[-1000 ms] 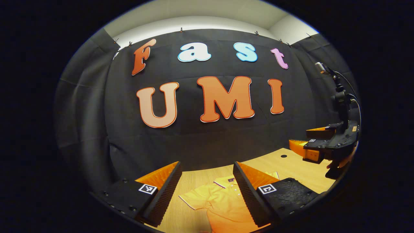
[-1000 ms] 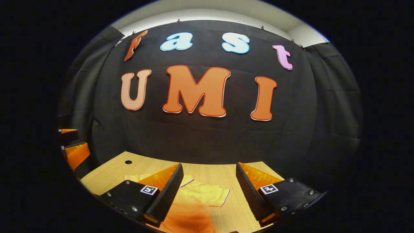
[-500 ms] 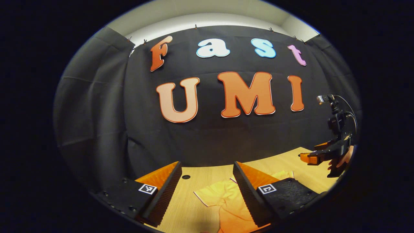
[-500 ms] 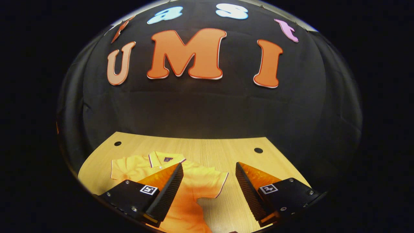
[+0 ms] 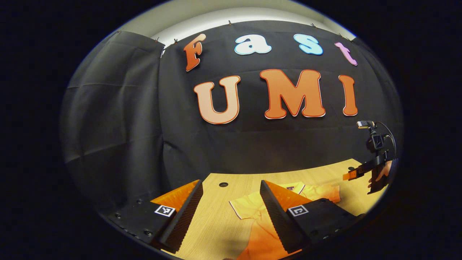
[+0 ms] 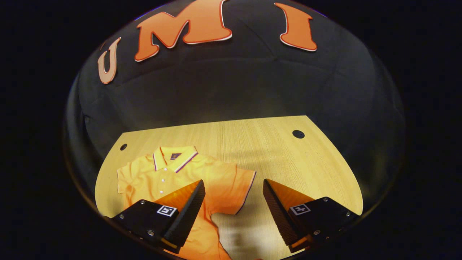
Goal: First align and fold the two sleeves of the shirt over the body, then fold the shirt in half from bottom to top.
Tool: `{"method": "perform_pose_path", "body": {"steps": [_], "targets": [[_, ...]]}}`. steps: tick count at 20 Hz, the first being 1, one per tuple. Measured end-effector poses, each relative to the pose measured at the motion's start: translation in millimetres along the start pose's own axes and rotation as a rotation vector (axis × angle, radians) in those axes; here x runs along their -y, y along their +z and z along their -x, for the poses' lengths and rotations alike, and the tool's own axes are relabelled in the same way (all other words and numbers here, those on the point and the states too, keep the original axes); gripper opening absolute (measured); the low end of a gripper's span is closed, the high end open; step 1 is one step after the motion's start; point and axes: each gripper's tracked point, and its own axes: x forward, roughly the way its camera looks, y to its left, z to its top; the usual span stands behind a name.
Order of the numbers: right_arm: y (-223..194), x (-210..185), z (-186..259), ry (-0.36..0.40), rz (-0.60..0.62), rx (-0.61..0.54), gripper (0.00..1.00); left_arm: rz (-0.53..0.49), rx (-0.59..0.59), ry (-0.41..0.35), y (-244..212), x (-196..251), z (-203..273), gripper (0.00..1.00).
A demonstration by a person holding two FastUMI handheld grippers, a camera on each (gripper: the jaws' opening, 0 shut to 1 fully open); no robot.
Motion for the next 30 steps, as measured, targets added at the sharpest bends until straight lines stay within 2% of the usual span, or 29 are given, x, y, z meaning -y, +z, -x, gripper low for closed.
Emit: {"method": "perform_pose_path", "body": {"steps": [6,9,12,13,14,16,17,18,20,21,22,23,24,26,27,28,30], "targets": [[-19,7,-37,0.039,-0.027,-0.190,0.98,-0.014,-0.060,0.037,-19,8,10,0.98],[-28,16,-56,0.019,-0.016,-0.260,0.94,-0.009,-0.094,0.046,-30,12,12,0.97],[-48,24,-74,0.003,0.008,-0.389,0.94,-0.020,-0.115,0.064,-34,12,14,0.97],[-54,24,-79,0.005,0.006,-0.428,0.83,-0.020,-0.121,0.066,-34,13,14,0.97],[-61,25,-84,0.008,0.008,-0.463,0.86,-0.021,-0.128,0.069,-35,13,14,0.97],[-74,30,-94,-0.010,0.020,-0.522,0.83,-0.024,-0.143,0.069,-37,13,13,0.97],[-78,30,-96,-0.016,0.022,-0.550,0.89,-0.026,-0.151,0.069,-38,13,13,0.97],[-81,30,-98,-0.015,0.031,-0.568,0.83,-0.028,-0.156,0.068,-38,14,14,0.97],[-83,29,-104,-0.021,0.046,-0.587,0.82,-0.032,-0.161,0.065,-38,14,14,0.97],[-83,22,-105,0.002,0.023,-0.602,0.79,-0.035,-0.167,0.062,-40,15,14,0.97],[-83,17,-106,0.009,-0.005,-0.611,0.70,-0.034,-0.171,0.059,-40,15,14,0.97],[-81,16,-108,0.008,-0.012,-0.615,0.57,-0.032,-0.176,0.054,-40,15,13,0.97],[-82,18,-107,0.010,0.000,-0.627,0.56,-0.030,-0.178,0.050,-40,15,13,0.97],[-78,7,-110,0.067,-0.014,-0.606,0.52,-0.024,-0.184,0.041,-39,16,14,0.97],[-77,2,-106,0.076,-0.055,-0.606,0.25,-0.022,-0.186,0.037,-39,16,14,0.97],[-79,2,-112,0.084,-0.079,-0.601,0.12,-0.020,-0.189,0.035,-40,16,14,0.97],[-77,1,-111,0.103,-0.151,-0.602,0.13,-0.011,-0.191,0.028,-39,17,15,0.97]]}}
